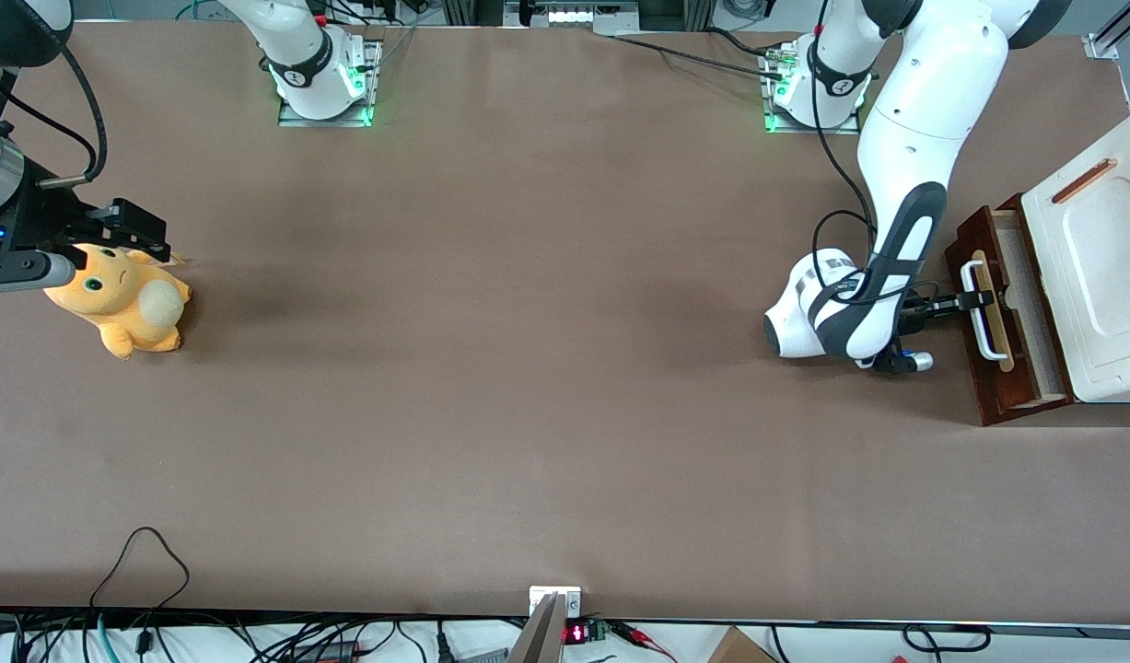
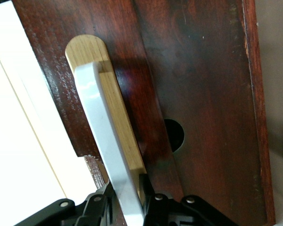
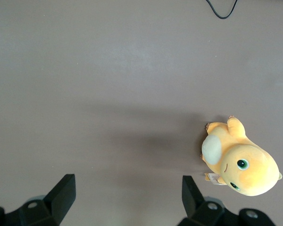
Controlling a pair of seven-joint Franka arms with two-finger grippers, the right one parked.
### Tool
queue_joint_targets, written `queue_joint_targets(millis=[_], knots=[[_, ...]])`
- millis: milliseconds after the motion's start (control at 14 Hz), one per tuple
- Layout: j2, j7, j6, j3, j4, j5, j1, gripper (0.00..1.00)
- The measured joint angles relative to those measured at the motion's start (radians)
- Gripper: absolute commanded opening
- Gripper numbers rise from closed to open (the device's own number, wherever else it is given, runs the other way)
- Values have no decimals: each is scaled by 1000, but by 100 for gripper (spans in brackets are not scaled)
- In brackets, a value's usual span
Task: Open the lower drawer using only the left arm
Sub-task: 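Pull the handle with the left gripper, sliding the drawer out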
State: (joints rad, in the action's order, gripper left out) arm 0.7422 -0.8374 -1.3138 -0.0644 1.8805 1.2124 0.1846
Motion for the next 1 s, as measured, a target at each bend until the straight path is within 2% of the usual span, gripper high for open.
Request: queue_joint_targets(millis=[1003], knots=[[2,-6,14,0,0,-25,37,18]])
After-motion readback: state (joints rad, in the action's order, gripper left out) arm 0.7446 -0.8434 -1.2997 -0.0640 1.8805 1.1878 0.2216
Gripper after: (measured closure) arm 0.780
